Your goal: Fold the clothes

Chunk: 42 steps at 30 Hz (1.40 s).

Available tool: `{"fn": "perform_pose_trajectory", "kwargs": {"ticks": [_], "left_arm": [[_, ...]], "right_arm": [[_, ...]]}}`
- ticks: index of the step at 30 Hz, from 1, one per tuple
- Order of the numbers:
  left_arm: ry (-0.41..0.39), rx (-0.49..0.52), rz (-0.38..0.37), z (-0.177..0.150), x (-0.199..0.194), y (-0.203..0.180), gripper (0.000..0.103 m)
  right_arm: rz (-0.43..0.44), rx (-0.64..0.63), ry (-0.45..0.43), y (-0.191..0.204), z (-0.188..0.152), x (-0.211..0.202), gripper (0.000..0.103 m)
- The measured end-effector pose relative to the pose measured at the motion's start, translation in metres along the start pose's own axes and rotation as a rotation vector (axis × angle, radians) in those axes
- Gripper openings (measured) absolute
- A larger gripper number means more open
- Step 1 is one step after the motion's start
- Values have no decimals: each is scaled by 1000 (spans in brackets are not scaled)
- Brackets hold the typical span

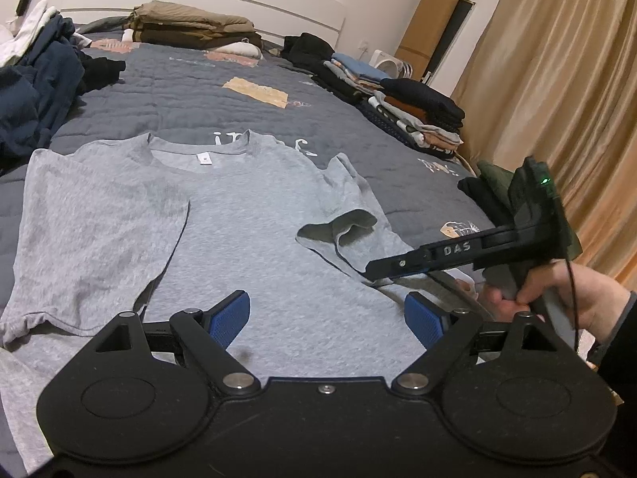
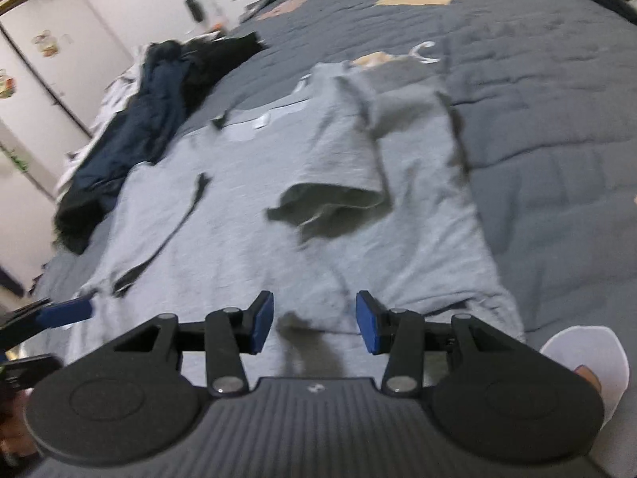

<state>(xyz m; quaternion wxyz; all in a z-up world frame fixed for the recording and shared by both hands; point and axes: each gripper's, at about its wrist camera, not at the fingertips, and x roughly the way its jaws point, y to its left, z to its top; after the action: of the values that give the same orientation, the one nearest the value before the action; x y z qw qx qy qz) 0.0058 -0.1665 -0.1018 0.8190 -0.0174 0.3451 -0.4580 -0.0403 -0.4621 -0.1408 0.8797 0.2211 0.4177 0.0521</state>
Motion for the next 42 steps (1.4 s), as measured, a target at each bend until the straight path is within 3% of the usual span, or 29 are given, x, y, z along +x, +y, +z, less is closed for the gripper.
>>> {"fn": "perform_pose_trajectory", "kwargs": {"ticks": [6,8,13,19,29,35,42], "left_arm": [[-8,10,-2,0,-2,-2,84],[-6,12,1,0,-1,-2,84],[1,8,1,-1,0,-3,84],[2,3,-3,0,1,-2,84],[-25,9,-14,1,-5,-7,84],[-33,17,9,0,-4,-8,84],[-33,69,63,-6,0,-9,84]], "right_arm": [[-36,96,-168,-6,6,-13,45],[-83,99,-179,-8,7,-9,45],[-42,114,4,-10,1,20,45],[13,92,93,-3,-3,5,46],[-174,160,-129,17,-7,-55,46],[-168,233,-331,15,-10,-85,50],[-165,310,-375,-3,-9,-84,51]]}}
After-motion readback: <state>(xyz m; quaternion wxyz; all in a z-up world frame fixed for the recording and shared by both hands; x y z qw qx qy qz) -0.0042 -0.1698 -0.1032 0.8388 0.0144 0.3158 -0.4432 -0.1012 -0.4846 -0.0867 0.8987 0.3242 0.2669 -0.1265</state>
